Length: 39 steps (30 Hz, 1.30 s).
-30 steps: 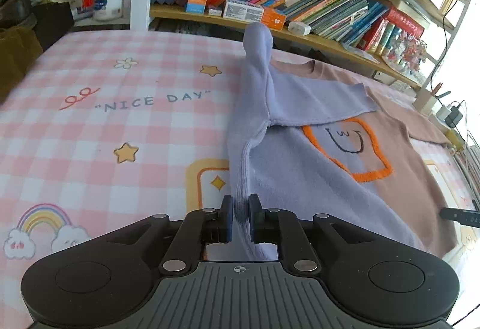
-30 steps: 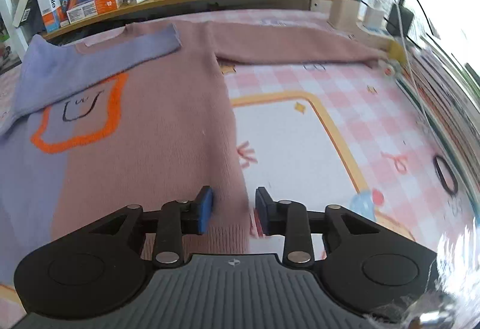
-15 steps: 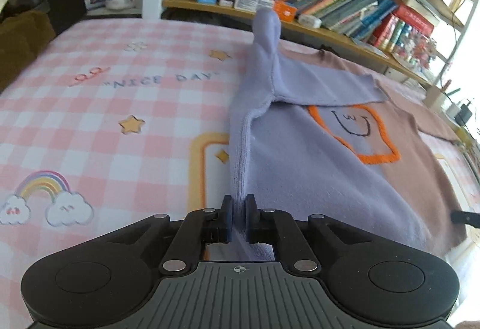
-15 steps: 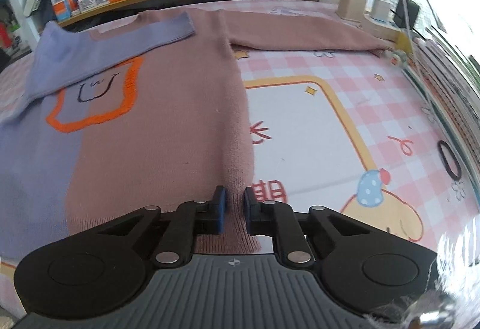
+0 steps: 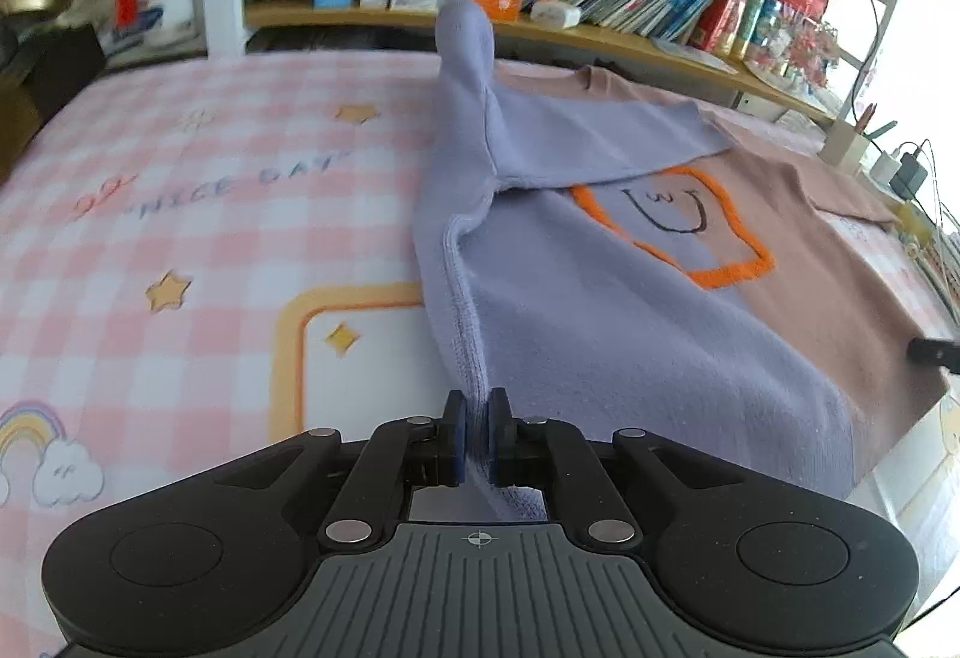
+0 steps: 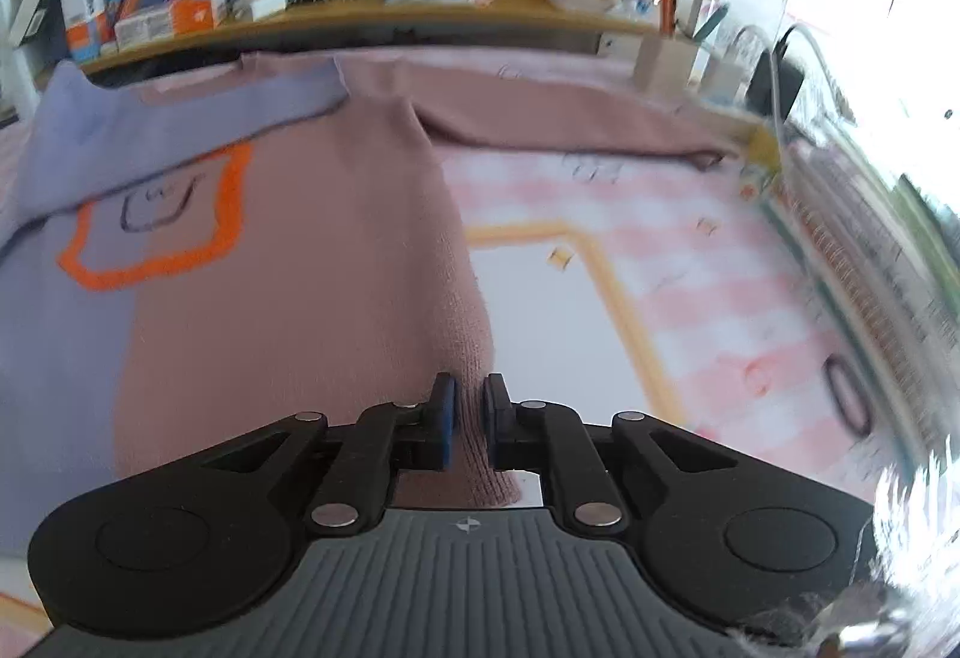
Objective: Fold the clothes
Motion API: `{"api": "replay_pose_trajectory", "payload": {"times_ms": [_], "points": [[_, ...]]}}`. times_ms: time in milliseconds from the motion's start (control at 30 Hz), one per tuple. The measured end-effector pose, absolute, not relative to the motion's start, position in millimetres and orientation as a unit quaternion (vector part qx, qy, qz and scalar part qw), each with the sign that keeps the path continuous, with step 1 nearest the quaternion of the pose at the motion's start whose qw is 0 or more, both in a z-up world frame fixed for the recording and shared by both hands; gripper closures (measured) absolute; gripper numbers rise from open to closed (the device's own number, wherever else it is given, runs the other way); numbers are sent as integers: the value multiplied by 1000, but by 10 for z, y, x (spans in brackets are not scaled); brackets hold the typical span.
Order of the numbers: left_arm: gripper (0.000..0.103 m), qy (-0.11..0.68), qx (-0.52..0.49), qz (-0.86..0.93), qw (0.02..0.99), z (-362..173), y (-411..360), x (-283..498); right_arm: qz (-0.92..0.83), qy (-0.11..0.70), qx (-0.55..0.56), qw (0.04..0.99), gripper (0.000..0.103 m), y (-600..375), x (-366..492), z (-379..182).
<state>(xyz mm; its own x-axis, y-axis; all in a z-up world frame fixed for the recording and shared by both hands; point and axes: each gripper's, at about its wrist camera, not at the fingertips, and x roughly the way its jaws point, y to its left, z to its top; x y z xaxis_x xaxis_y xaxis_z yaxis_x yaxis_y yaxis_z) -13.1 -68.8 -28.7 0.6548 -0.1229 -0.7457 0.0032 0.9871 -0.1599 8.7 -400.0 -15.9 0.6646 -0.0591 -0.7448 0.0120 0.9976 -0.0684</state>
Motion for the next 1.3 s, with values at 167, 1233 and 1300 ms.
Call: {"api": "replay_pose_trajectory", "payload": {"times_ms": [167,1233,1300], "points": [[98,411,-94,-9,907,-292,-449,-187,30,426,-35,904,94,-3850,-61,-133],[86,371,2,49,928,251,-946,-84,109,440,63,889,73,-4585,476,-105],[84,369,23,33,928,244,-1164,59,126,437,57,889,73,-4539,507,-126]]}}
